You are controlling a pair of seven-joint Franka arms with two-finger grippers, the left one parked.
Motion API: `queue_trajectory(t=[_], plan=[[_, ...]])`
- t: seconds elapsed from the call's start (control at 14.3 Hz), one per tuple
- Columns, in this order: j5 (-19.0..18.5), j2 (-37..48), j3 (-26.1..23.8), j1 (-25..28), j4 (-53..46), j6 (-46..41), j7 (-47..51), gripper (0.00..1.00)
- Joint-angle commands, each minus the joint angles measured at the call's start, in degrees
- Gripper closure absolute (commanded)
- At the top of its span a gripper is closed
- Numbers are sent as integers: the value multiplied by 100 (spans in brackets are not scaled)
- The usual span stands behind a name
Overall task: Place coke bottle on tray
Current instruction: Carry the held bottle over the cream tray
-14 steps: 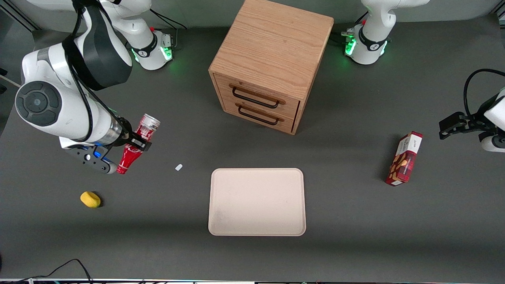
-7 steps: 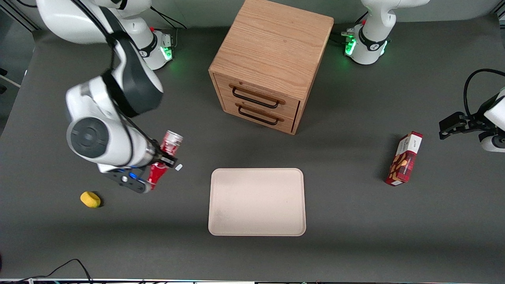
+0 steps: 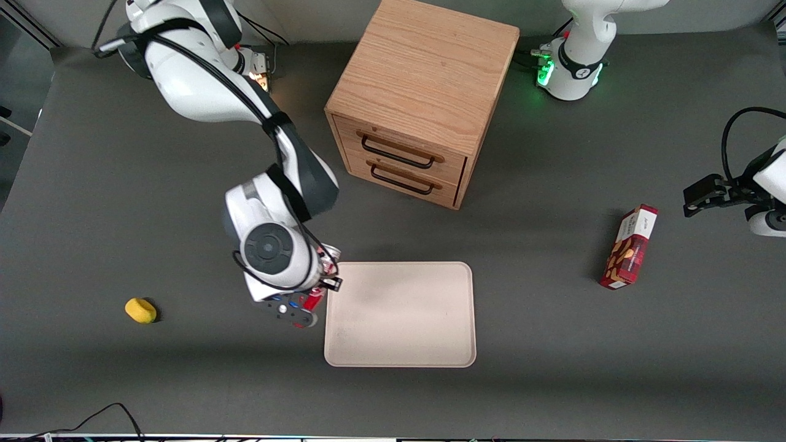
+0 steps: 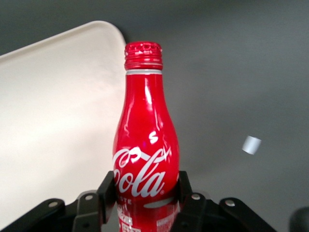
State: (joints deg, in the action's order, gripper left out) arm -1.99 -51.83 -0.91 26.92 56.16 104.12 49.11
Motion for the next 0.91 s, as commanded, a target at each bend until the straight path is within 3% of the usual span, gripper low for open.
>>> queue_trajectory(t=[0.0,0.42,0.84], plan=[[5,-458,135,146,-386,458,-478,100],[5,-977,214,173,-386,1118,-1947,100],[14,-1189,214,173,-369,1409,-2089,100]])
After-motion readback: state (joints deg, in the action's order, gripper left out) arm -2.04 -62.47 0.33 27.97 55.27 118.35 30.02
